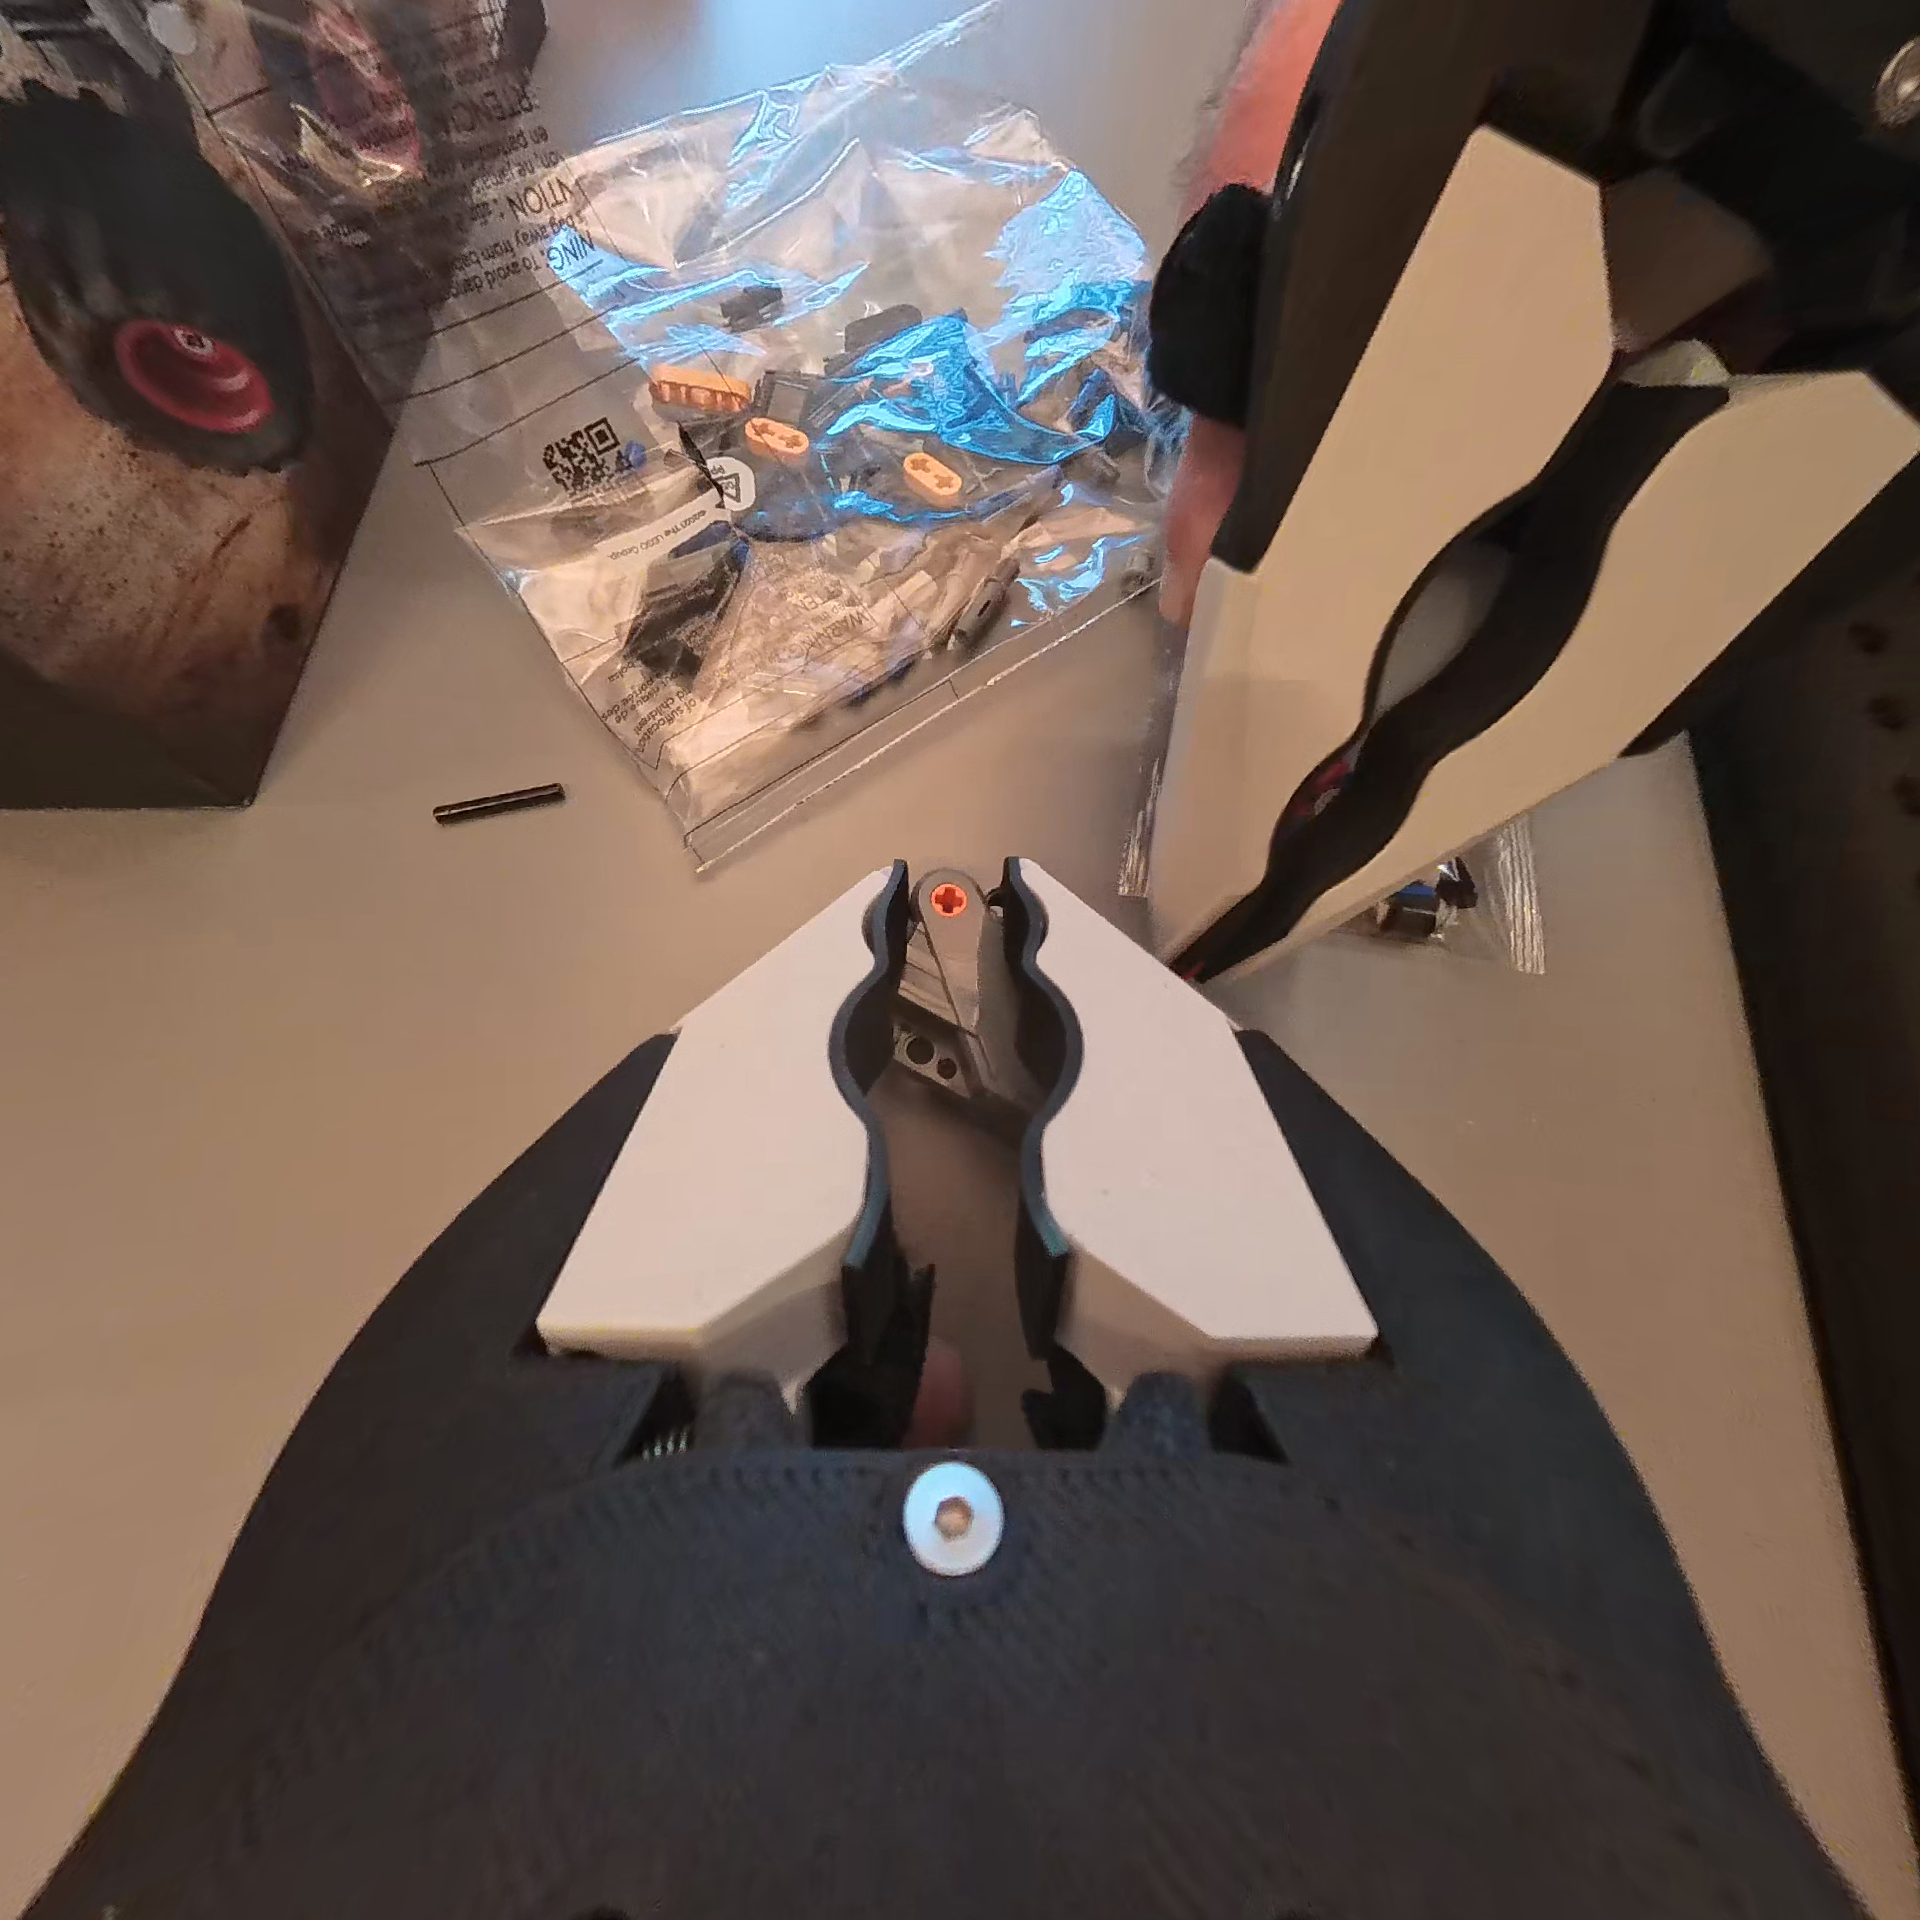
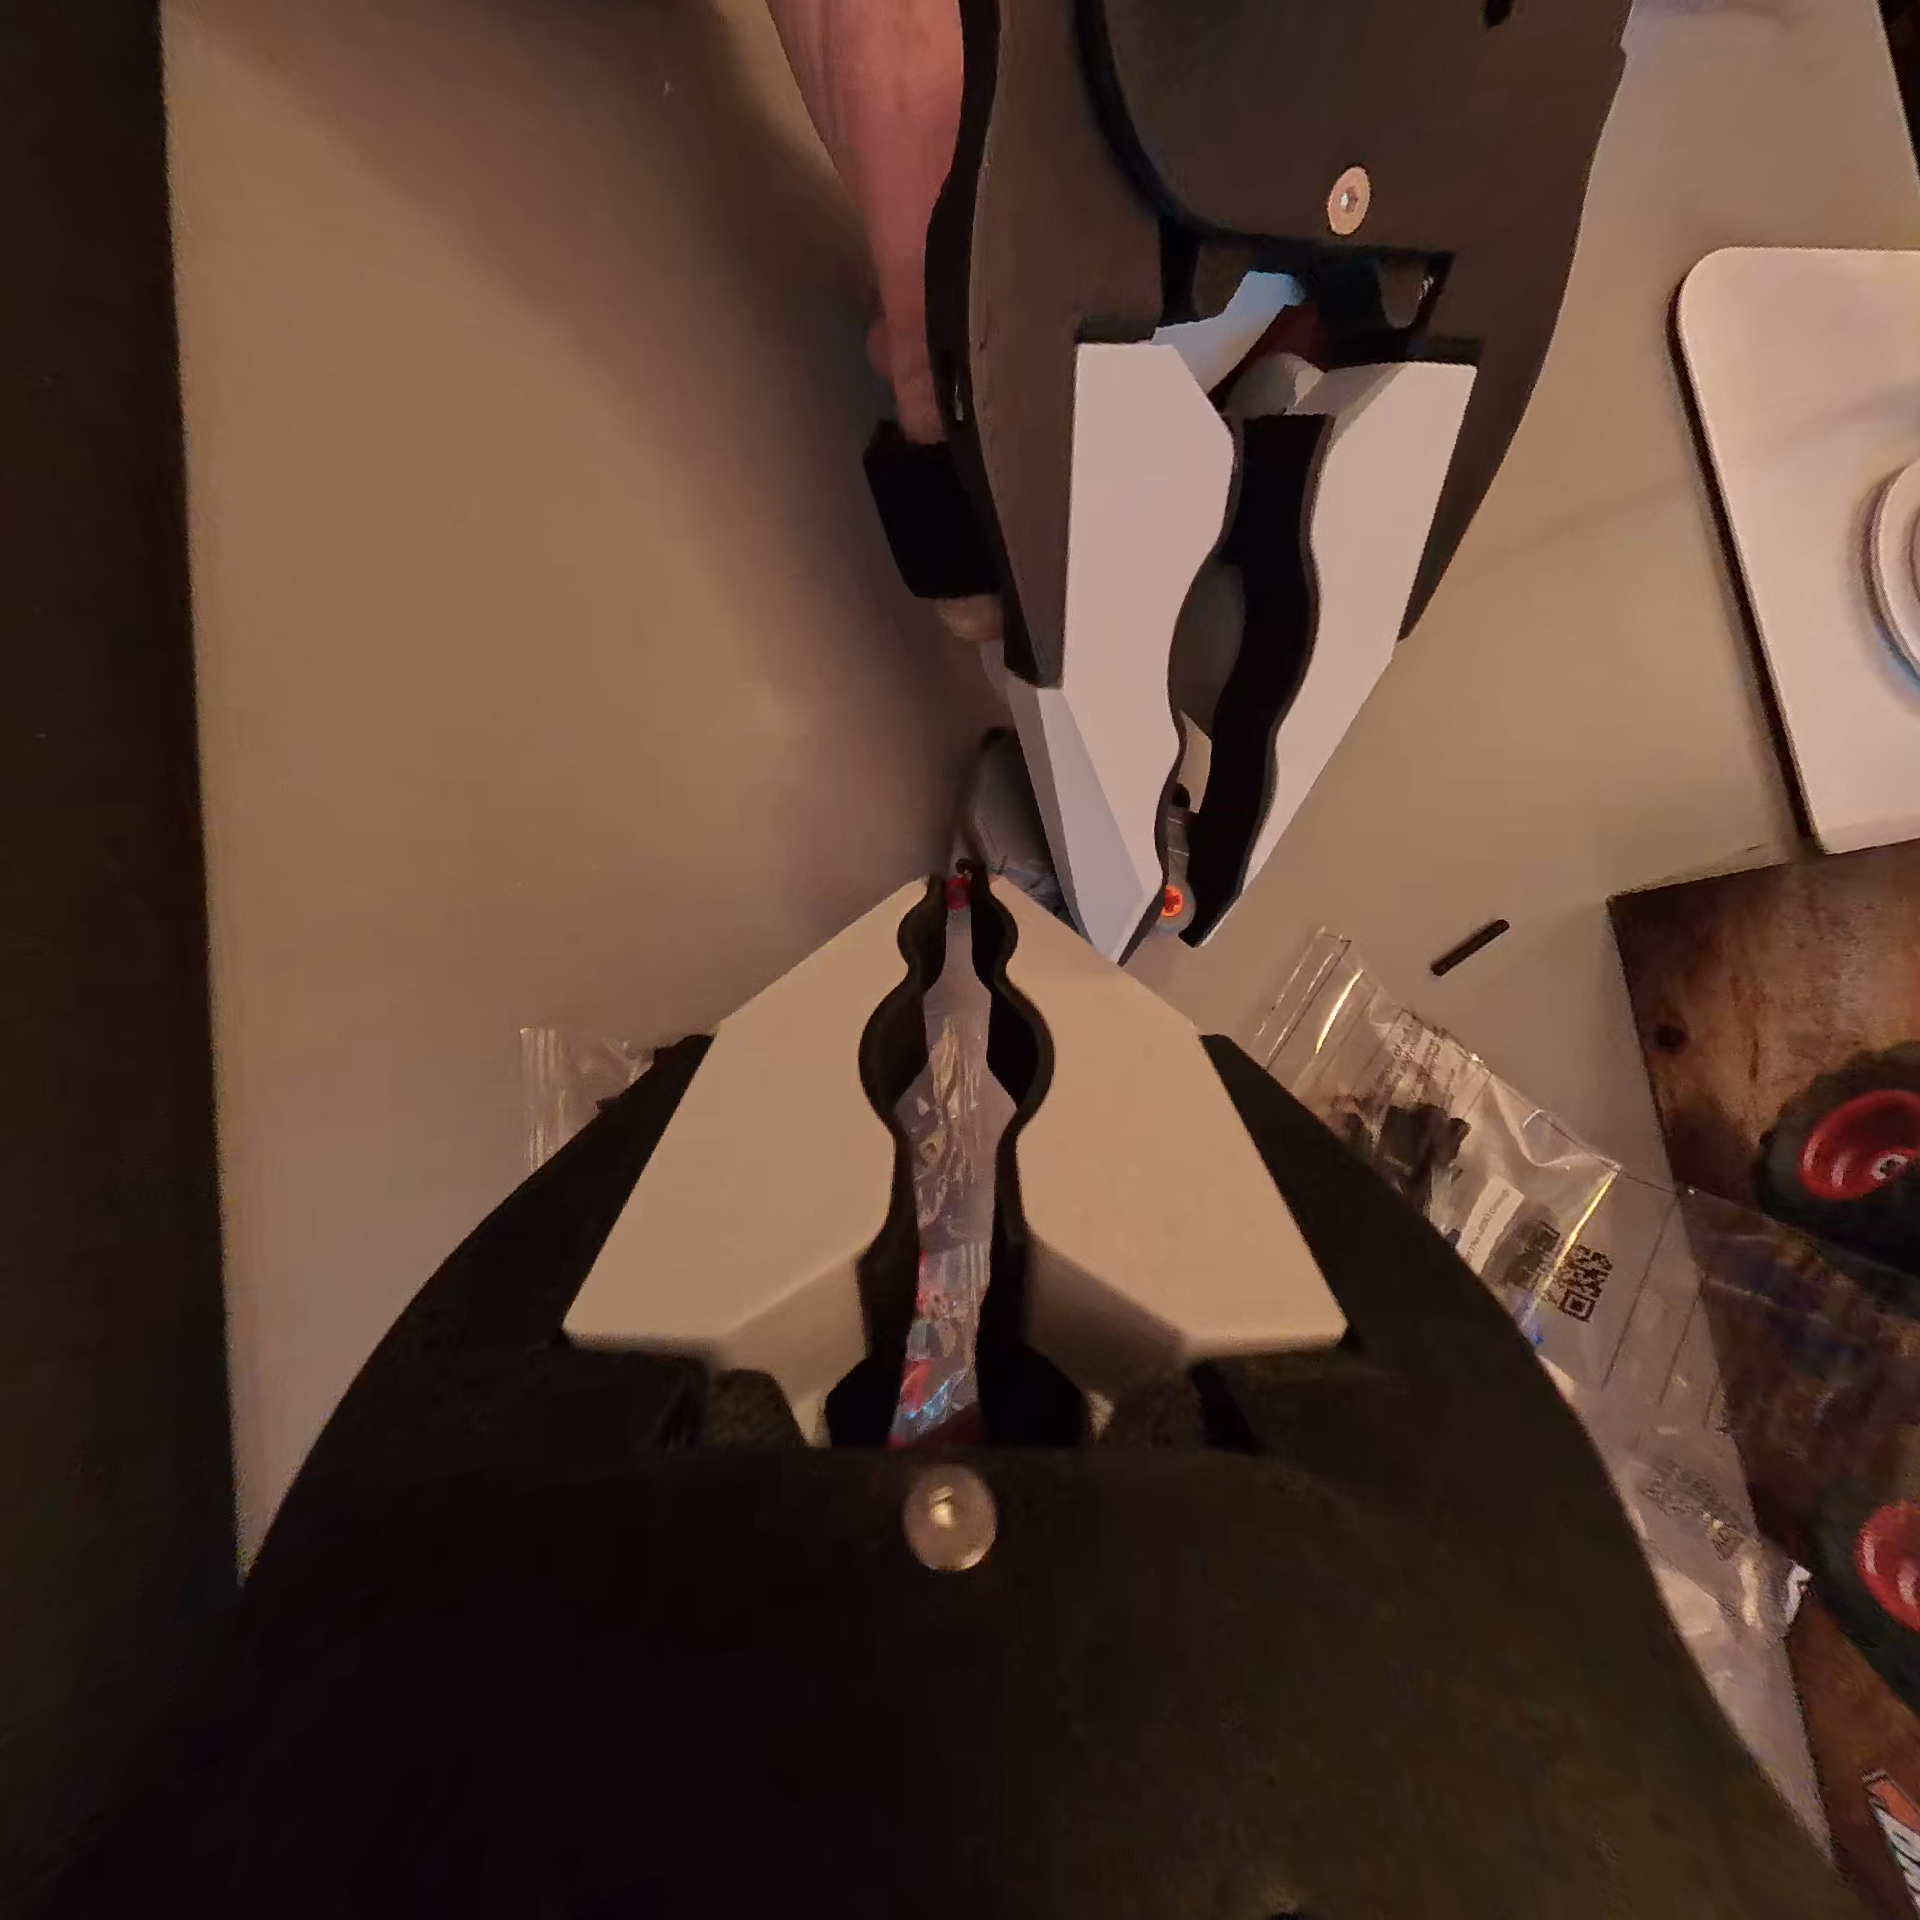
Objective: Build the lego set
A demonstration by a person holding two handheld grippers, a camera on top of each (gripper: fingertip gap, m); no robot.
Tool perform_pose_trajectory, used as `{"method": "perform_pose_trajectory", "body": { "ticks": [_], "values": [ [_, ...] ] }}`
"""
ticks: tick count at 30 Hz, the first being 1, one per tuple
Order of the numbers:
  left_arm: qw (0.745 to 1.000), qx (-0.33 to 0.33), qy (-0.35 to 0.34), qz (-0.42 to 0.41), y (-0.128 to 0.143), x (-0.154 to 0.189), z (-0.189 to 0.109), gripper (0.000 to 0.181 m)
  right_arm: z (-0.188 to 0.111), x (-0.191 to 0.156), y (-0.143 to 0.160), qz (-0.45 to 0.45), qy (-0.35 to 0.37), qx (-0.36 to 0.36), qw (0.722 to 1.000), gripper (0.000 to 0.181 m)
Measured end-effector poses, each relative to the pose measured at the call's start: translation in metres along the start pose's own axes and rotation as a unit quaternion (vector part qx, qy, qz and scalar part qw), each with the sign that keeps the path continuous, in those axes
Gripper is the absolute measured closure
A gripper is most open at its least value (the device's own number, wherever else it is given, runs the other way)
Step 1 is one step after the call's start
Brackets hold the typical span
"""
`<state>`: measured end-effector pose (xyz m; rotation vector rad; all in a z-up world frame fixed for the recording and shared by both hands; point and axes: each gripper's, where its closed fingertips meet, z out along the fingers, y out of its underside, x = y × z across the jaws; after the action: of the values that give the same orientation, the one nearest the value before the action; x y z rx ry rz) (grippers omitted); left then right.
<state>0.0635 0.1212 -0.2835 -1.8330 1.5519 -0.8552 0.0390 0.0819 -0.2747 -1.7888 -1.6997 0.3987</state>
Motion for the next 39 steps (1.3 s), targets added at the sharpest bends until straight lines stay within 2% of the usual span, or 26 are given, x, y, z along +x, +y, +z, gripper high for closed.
{"method": "perform_pose_trajectory", "body": {
  "ticks": [15,24,33,39],
  "values": [
    [1.0,0.0,-0.001,-0.003,0.0003,-0.0003,-0.0001,0.165,0.003,-0.0008,0.0025,-0.044,-0.015,-0.087,0.995,0.179],
    [1.0,0.0,0.003,-0.01,0.0002,-0.0007,0.0002,0.166,0.0034,-0.001,0.0024,0.0,-0.053,-0.074,0.996,0.179],
    [1.0,0.0,0.004,-0.018,0.0001,-0.001,0.0003,0.167,0.0061,-0.0006,0.0043,0.027,-0.102,-0.108,0.989,0.179],
    [1.0,0.001,0.001,-0.017,0.0002,-0.0023,0.0,0.167,0.0065,0.001,0.0036,0.032,-0.093,-0.094,0.991,0.178]
  ]
}}
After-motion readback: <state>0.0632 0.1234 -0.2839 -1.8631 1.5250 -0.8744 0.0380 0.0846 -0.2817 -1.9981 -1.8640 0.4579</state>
